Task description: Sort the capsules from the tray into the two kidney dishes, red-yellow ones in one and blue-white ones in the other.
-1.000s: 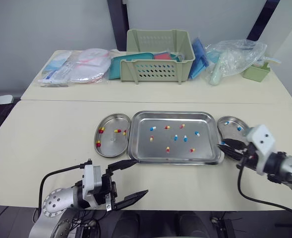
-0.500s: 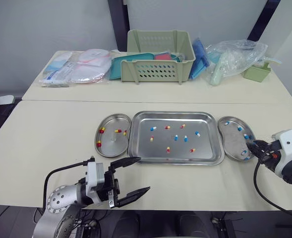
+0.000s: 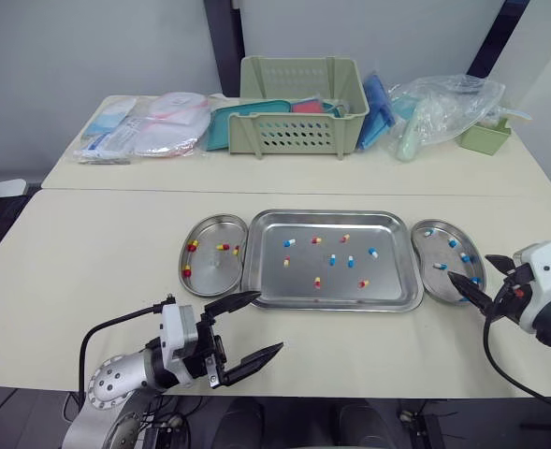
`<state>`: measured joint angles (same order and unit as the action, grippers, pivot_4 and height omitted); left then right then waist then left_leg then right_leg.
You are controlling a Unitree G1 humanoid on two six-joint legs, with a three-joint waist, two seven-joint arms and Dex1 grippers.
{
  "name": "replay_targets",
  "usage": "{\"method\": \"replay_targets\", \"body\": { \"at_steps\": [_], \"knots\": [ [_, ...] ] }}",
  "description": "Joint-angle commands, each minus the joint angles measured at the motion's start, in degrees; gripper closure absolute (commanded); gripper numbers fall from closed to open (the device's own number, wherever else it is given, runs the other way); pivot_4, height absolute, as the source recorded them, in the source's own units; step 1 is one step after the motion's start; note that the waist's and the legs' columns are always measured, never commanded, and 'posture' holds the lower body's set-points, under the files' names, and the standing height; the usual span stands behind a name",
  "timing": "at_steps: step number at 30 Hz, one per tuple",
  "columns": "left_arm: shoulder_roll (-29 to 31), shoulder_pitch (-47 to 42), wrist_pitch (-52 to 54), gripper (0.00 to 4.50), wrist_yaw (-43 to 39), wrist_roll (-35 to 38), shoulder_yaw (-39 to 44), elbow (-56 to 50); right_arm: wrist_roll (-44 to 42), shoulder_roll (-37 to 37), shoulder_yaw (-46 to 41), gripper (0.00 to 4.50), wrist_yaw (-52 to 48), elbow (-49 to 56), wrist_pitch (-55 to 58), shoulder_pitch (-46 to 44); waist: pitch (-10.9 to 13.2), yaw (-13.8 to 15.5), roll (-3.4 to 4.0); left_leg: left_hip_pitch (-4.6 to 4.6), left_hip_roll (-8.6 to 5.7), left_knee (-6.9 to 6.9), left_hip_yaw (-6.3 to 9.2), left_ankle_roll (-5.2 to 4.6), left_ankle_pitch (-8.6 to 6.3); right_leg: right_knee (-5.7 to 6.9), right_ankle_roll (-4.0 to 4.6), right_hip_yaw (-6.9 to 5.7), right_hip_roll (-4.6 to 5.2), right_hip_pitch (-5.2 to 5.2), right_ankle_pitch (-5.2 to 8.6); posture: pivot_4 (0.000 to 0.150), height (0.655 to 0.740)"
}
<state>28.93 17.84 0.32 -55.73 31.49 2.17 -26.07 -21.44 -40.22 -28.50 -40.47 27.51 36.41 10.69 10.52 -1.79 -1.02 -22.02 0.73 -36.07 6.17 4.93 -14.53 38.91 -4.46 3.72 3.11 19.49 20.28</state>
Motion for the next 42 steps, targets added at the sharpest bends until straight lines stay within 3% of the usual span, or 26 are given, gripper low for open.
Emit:
{"method": "replay_targets", "body": {
  "at_steps": [1, 6, 9, 14, 26, 42],
  "knots": [
    [2.6, 2.1, 6.9, 0.0, 8.2, 0.8, 7.2, -3.5, -0.1, -2.4, -3.9, 0.05, -3.9, -1.1, -5.4, 2.2, 0.0, 0.0, 0.0, 0.01, 0.0, 0.0, 0.0, 0.0, 0.0, 0.0, 0.0, 0.0, 0.0, 0.0, 0.0, 0.15, 0.74],
    [5.7, 2.2, 11.9, 0.0, 13.0, 2.8, 19.4, 1.1, 1.6, -6.2, -7.1, 0.05, -10.5, -5.4, -14.6, 7.1, 0.0, 0.0, -0.01, 0.04, -0.01, -0.01, 0.01, 0.0, 0.0, -0.01, -0.01, -0.02, 0.0, -0.06, 0.0, 0.15, 0.74],
    [8.9, 3.7, 12.6, 0.0, 12.0, 1.5, 26.9, 8.8, 2.3, -8.1, -9.6, 0.05, -17.4, -10.6, -23.9, 10.6, 0.0, -0.1, -0.03, 0.08, 0.0, 0.02, 0.01, 0.0, 0.0, -0.03, 0.0, -0.04, 0.0, -0.1, 0.01, 0.15, 0.74],
    [10.9, 6.3, 10.4, 0.0, 10.2, -1.0, 32.6, 20.0, 1.2, -13.1, -12.7, 0.05, -27.3, -18.7, -27.8, 15.1, 0.0, -0.1, -0.07, 0.15, -0.01, 0.03, -0.08, -0.01, -0.01, -0.05, 0.02, 0.02, 0.02, -0.13, 0.02, 0.15, 0.74],
    [9.9, 9.8, 6.3, 0.0, 7.3, -3.4, 34.2, 26.7, 0.9, -10.1, -12.3, 0.05, -28.5, -15.9, -30.8, 18.1, 0.1, 0.0, -0.21, 0.15, 0.02, 0.07, -0.03, 0.01, -0.02, -0.08, 0.04, -0.03, 0.02, -0.17, 0.04, 0.15, 0.74],
    [8.6, 14.5, 13.7, 0.0, 8.1, -0.5, 34.2, 13.2, -3.1, -0.2, 2.6, 0.05, -22.0, 0.7, -30.7, 14.6, 0.1, 0.0, -0.22, 0.17, 0.05, 0.06, 0.0, 0.02, -0.01, -0.04, 0.05, -0.04, 0.01, -0.17, 0.04, 0.15, 0.74]
  ]
}}
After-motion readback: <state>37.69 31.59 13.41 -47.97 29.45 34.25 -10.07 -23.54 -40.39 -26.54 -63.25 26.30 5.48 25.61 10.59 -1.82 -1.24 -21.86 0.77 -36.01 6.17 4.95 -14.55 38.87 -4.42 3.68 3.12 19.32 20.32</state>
